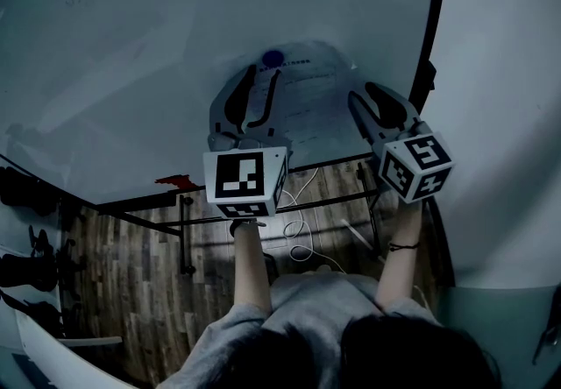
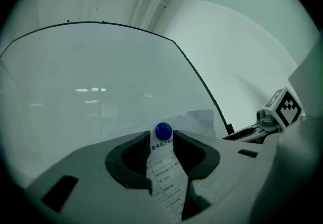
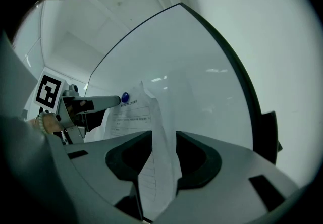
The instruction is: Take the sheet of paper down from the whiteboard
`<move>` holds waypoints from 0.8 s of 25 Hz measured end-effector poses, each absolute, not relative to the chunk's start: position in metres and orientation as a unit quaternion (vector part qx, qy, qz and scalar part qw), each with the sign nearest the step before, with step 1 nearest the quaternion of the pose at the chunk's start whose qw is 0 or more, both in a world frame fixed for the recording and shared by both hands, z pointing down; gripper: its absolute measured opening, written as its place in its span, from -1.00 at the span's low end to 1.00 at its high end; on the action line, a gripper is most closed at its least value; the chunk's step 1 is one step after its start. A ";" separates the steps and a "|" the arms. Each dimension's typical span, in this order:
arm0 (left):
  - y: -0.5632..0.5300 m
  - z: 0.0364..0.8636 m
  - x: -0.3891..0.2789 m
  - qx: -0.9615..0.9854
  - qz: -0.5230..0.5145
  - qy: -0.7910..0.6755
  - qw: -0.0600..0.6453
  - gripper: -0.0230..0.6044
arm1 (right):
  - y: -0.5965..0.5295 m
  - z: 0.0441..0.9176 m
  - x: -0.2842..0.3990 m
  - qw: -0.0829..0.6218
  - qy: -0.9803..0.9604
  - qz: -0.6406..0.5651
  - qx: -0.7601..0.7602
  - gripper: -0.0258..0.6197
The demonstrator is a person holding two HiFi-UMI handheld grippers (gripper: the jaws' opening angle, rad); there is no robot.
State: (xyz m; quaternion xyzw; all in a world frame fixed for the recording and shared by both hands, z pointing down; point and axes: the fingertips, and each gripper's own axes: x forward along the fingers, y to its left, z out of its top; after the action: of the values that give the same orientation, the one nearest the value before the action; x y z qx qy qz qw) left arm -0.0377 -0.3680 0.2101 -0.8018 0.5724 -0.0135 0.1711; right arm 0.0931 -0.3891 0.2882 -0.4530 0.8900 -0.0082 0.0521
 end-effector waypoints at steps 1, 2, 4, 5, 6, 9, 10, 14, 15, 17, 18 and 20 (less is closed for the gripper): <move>-0.369 0.207 -0.035 -0.800 -0.014 0.573 0.178 -0.56 | -0.390 0.287 0.092 0.052 0.891 -0.006 -0.452 -0.53; -0.370 0.204 -0.033 -0.796 -0.019 0.575 0.186 -0.55 | -0.392 0.285 0.091 0.053 0.891 -0.004 -0.451 -0.52; -0.373 0.202 -0.029 -0.788 -0.033 0.580 0.203 -0.54 | -0.393 0.281 0.088 0.053 0.891 0.001 -0.450 -0.50; -0.374 0.202 -0.029 -0.786 -0.038 0.581 0.208 -0.53 | -0.393 0.280 0.087 0.054 0.891 0.004 -0.450 -0.50; -0.375 0.202 -0.028 -0.783 -0.042 0.582 0.213 -0.53 | -0.394 0.278 0.087 0.054 0.891 0.007 -0.451 -0.49; -0.377 0.202 -0.026 -0.776 -0.055 0.587 0.224 -0.53 | -0.396 0.274 0.086 0.054 0.891 0.013 -0.450 -0.49; -0.377 0.202 -0.025 -0.773 -0.060 0.588 0.229 -0.53 | -0.397 0.273 0.086 0.053 0.892 0.014 -0.450 -0.49; -0.376 0.202 -0.021 -0.765 -0.075 0.589 0.248 -0.53 | -0.397 0.273 0.085 0.045 0.896 0.021 -0.442 -0.49; -0.376 0.202 -0.020 -0.764 -0.077 0.588 0.252 -0.53 | -0.397 0.273 0.085 0.042 0.897 0.022 -0.439 -0.49; -0.376 0.202 -0.020 -0.761 -0.080 0.589 0.258 -0.53 | -0.397 0.274 0.085 0.034 0.899 0.025 -0.437 -0.49; -0.376 0.202 -0.020 -0.760 -0.082 0.590 0.260 -0.53 | -0.397 0.274 0.084 0.028 0.898 0.027 -0.437 -0.49; -0.378 0.203 -0.019 -0.758 -0.085 0.589 0.266 -0.53 | -0.397 0.273 0.084 0.020 0.898 0.035 -0.439 -0.49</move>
State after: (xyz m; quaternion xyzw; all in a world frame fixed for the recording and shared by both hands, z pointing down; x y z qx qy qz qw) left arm -0.0194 -0.3778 0.2033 -0.7583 0.5892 -0.0848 0.2656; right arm 0.0836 -0.3973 0.2730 -0.4388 0.8977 0.0350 0.0201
